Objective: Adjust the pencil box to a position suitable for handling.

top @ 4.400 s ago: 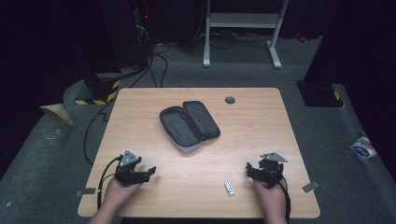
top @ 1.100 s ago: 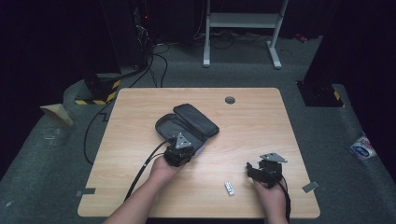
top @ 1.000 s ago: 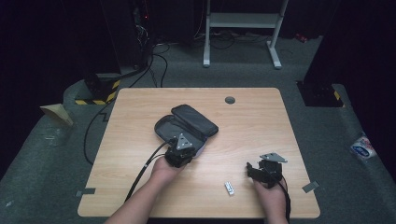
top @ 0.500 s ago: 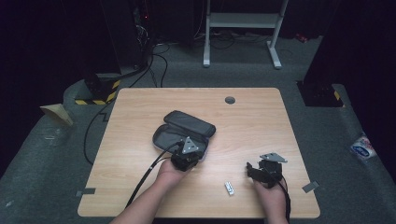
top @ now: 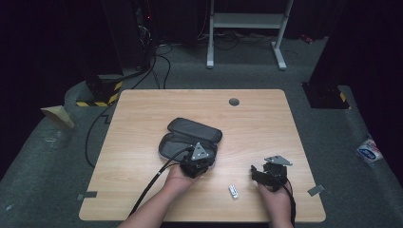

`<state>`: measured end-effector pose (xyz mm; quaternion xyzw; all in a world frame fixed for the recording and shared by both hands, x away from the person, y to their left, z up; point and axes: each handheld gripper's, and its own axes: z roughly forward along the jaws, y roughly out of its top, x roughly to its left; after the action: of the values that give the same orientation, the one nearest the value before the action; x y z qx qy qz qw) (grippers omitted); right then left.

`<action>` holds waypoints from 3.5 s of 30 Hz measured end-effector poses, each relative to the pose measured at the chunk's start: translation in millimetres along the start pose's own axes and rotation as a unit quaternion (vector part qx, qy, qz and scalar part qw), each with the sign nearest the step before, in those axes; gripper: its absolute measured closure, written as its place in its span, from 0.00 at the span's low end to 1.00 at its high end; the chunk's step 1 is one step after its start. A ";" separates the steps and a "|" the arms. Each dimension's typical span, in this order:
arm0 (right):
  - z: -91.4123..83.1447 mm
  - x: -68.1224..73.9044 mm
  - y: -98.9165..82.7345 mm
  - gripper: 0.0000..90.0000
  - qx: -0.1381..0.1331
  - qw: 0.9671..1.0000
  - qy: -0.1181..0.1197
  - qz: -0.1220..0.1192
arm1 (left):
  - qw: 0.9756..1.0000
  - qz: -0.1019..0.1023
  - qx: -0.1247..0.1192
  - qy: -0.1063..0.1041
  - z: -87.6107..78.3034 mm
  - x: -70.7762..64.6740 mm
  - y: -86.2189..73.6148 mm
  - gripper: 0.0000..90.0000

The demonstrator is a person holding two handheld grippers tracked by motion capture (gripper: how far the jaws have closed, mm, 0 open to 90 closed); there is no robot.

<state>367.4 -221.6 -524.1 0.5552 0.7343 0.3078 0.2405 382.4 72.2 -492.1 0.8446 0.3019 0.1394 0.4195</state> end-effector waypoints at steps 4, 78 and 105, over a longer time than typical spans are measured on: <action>0.0 0.0 0.0 0.24 0.000 1.000 0.000 0.000 | 1.000 0.003 0.000 0.002 -2.6 2.7 -0.1 0.90; -32.1 63.9 6.8 0.53 -0.075 0.991 0.089 -0.069 | 0.991 -0.079 -0.064 0.086 -102.3 45.2 -95.9 0.70; -18.3 78.9 3.1 0.52 -0.043 0.989 0.103 -0.102 | 0.989 -0.102 -0.007 0.105 -101.6 54.6 -112.7 0.75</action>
<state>335.6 -148.4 -510.1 0.4320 0.7941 0.3683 0.2169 331.0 222.3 -520.6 0.7871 0.4281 0.1858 0.4033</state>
